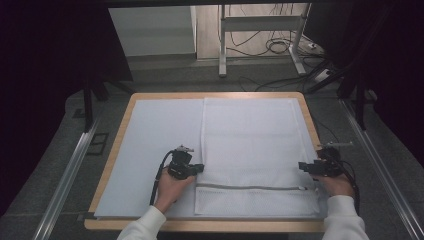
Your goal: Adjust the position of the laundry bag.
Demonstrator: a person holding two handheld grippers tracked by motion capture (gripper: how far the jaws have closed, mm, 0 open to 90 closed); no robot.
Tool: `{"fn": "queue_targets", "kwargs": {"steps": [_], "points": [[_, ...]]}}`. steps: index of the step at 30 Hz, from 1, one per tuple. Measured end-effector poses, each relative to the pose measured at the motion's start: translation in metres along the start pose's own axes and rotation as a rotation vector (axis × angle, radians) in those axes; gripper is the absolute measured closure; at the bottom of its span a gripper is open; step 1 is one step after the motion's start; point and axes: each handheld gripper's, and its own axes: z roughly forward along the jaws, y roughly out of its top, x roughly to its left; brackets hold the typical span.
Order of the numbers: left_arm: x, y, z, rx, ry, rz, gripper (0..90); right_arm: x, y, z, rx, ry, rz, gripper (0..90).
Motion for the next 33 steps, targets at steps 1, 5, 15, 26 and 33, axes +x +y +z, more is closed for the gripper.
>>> {"fn": "queue_targets", "kwargs": {"steps": [1,5,15,26,33], "points": [[0.0,0.0,0.0,-0.001,0.0,0.0,89.5,0.0,0.0,0.001,0.002,0.003,0.0,36.3],[0.0,0.0,-0.001,-0.002,0.0,-0.001,89.4,0.0,-0.001,0.002,0.002,0.012,-0.018,41.4],[0.0,0.0,0.0,-0.001,0.001,-0.001,89.4,0.004,-0.003,0.006,0.033,0.01,-0.045,45.2],[-0.001,0.0,-0.002,-0.003,0.003,0.002,89.4,0.008,-0.004,0.008,0.047,-0.001,-0.097,62.6],[0.0,0.0,-0.002,0.0,0.007,0.004,89.4,0.013,-0.003,0.009,0.047,-0.016,-0.14,81.2]]}}
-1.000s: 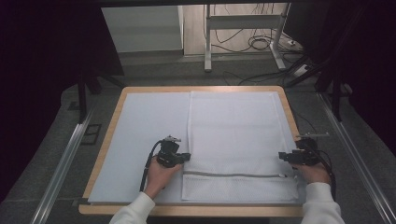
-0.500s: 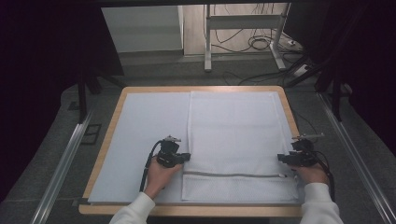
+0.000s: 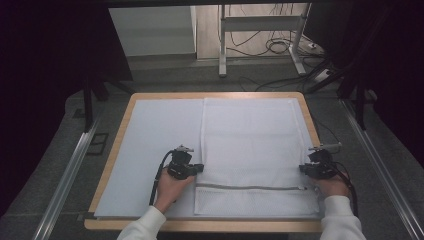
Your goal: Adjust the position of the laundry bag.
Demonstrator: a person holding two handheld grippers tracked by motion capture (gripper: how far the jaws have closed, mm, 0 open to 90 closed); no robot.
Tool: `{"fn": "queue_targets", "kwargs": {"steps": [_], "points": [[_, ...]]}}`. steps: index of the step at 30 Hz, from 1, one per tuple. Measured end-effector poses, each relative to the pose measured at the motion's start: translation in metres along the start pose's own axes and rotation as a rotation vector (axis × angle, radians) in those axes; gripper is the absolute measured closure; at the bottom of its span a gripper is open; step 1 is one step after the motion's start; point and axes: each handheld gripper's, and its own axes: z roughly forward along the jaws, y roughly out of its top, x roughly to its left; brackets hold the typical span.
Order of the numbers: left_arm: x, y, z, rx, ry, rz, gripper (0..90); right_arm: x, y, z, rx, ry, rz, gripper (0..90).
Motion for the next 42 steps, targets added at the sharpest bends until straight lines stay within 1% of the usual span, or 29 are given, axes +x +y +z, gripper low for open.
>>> {"fn": "queue_targets", "kwargs": {"steps": [2,4,14,17,18,22,27,31,37,38,42], "points": [[0.0,0.0,0.0,-0.002,-0.001,0.0,89.5,-0.001,0.0,-0.001,-0.002,-0.003,0.0,85.0],[0.001,0.0,-0.001,-0.003,-0.002,0.002,89.5,-0.001,0.0,-0.001,-0.004,0.001,0.002,85.9],[0.002,0.0,-0.001,-0.003,0.0,-0.002,89.5,-0.002,0.0,-0.001,-0.02,0.011,0.002,86.9],[0.003,-0.001,-0.001,0.0,0.0,-0.003,89.5,-0.001,0.0,0.0,-0.021,0.007,-0.005,86.9],[0.004,-0.002,-0.001,0.002,0.002,-0.005,89.5,0.0,0.001,0.0,-0.03,0.0,-0.01,87.0],[0.007,-0.002,-0.003,-0.002,0.006,-0.012,89.6,0.003,0.003,-0.002,-0.053,0.006,-0.008,87.1],[0.011,-0.003,-0.007,-0.005,0.01,-0.019,89.6,0.006,0.004,-0.001,-0.063,0.025,-0.01,87.1],[0.014,-0.004,-0.01,-0.006,0.016,-0.018,89.6,0.01,0.005,-0.001,-0.07,0.018,-0.022,87.1],[0.02,-0.007,-0.015,-0.01,0.023,-0.023,89.6,0.017,0.007,-0.001,-0.08,0.031,-0.041,87.1],[0.02,-0.007,-0.015,-0.013,0.023,-0.029,89.6,0.018,0.007,-0.001,-0.081,0.032,-0.042,87.1],[0.023,-0.007,-0.018,-0.016,0.025,-0.029,89.6,0.022,0.008,0.0,-0.084,0.032,-0.053,87.1]]}}
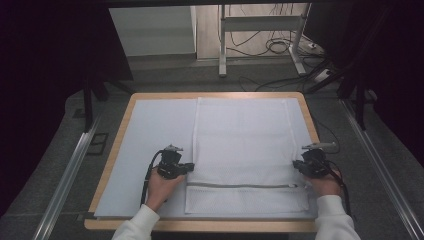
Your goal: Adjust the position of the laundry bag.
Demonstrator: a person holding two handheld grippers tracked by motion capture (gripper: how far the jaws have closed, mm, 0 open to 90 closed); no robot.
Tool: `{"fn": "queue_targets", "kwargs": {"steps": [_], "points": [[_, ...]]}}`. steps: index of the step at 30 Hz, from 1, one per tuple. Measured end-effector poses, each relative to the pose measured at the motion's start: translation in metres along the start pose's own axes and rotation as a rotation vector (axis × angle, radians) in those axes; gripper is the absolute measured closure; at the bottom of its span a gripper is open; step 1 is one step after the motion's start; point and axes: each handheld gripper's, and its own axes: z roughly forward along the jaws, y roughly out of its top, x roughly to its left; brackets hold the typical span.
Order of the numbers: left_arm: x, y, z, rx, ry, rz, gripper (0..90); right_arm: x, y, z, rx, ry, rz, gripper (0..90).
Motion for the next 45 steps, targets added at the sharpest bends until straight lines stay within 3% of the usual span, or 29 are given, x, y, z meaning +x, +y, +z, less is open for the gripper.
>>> {"fn": "queue_targets", "kwargs": {"steps": [45], "points": [[0.034,-0.01,-0.035,-0.021,0.017,-0.041,89.3,0.036,0.008,0.014,-0.015,0.06,-0.079,87.3]]}}
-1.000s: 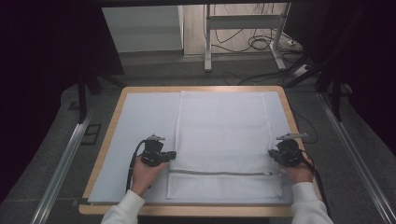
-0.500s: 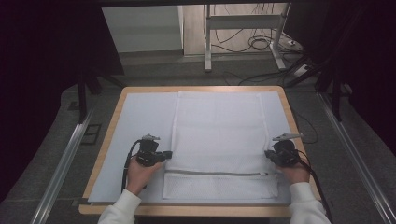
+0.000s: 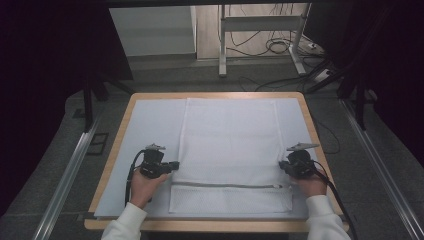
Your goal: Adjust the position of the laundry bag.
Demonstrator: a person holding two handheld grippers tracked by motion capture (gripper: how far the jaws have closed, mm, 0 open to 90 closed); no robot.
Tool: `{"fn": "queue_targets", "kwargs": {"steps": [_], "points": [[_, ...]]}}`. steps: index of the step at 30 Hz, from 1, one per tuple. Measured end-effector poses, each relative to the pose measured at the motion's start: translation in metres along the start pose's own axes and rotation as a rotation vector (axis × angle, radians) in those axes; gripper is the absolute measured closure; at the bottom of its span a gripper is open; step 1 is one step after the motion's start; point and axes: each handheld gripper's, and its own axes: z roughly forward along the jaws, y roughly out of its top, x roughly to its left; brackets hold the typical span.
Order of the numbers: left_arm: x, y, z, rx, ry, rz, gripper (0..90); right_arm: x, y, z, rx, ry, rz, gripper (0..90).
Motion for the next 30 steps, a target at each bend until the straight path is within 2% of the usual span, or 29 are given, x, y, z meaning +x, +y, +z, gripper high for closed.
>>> {"fn": "queue_targets", "kwargs": {"steps": [19,30], "points": [[0.015,-0.007,-0.005,0.019,0.021,-0.019,89.3,0.014,0.004,0.008,0.001,0.021,-0.026,87.2],[0.025,-0.013,-0.012,0.012,0.039,-0.036,89.2,0.025,0.008,0.014,0.006,0.036,-0.052,87.2]]}}
